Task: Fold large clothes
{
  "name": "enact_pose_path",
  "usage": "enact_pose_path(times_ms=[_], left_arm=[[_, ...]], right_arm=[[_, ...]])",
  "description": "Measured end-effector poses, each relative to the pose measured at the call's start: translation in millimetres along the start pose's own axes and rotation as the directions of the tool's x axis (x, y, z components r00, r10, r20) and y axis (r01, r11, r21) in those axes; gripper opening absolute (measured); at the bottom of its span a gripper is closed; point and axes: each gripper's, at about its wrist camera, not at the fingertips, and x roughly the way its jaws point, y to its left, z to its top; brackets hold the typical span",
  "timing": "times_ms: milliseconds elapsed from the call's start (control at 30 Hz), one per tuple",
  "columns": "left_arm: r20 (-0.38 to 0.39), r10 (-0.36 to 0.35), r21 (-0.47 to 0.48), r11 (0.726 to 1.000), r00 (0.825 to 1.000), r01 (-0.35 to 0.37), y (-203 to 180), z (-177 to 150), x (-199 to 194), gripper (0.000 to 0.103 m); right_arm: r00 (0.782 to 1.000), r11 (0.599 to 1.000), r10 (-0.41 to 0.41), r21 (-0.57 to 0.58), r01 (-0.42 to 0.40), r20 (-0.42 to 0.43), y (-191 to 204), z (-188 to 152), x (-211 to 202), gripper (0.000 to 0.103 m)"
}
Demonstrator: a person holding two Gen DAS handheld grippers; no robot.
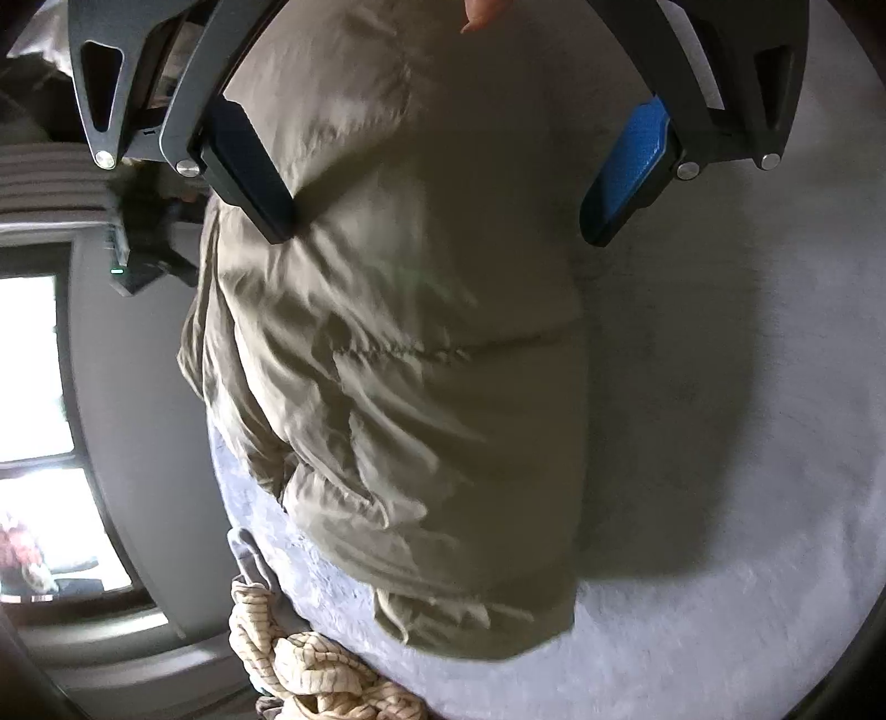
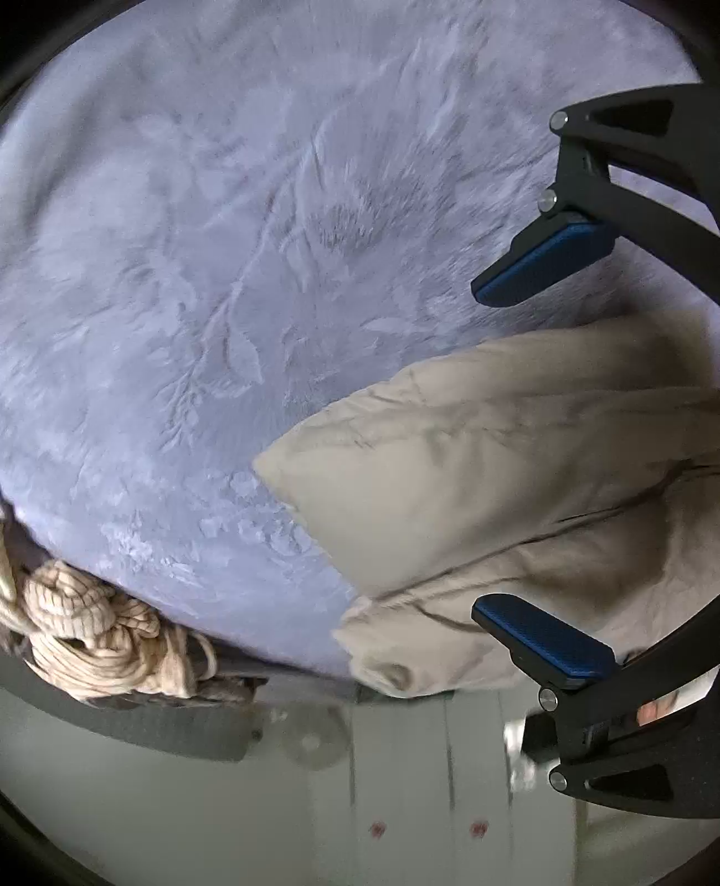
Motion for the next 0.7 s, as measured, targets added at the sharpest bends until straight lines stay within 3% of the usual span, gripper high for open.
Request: enact_pose_path(times_ms=[167, 267, 333, 400, 533, 633, 700], left_arm=[[-0.030, -0.069, -0.075, 0.995, 0.997, 0.067, 14.3, 7.8, 14.7, 0.103], [-0.033, -0.089, -0.075, 0.993, 0.996, 0.086, 17.4, 9.2, 17.6, 0.103], [-0.038, -0.108, -0.086, 0.991, 0.993, 0.105, 20.2, 11.4, 21.2, 0.103], [-0.045, -0.124, -0.094, 0.988, 0.991, 0.120, 22.9, 13.0, 24.4, 0.103], [-0.046, -0.108, -0.078, 0.992, 0.993, 0.104, 15.5, 19.2, 32.2, 0.103], [-0.052, -0.069, -0.043, 0.997, 0.996, 0.067, 7.3, 20.8, 39.4, 0.103], [-0.057, -0.061, -0.040, 0.997, 0.997, 0.059, 7.2, 22.5, 46.2, 0.103]], right_arm=[[0.987, 0.981, 0.153, 0.129, -0.145, -0.056, -21.8, 12.2, 30.0, 0.103], [0.947, 0.945, 0.309, 0.136, -0.296, -0.084, -11.9, 13.8, 35.9, 0.103], [0.927, 0.932, 0.358, 0.099, -0.348, -0.115, 1.5, 14.5, 35.1, 0.103], [0.931, 0.943, 0.331, 0.022, -0.332, -0.154, 17.0, 16.0, 33.5, 0.103], [0.956, 0.965, 0.127, -0.190, -0.181, -0.266, 53.6, 20.2, 49.6, 0.103], [0.951, 0.964, 0.014, -0.249, -0.095, -0.310, 61.5, 24.2, 74.3, 0.103], [0.944, 0.965, -0.010, -0.252, -0.078, -0.331, 63.0, 27.8, 90.4, 0.103]])
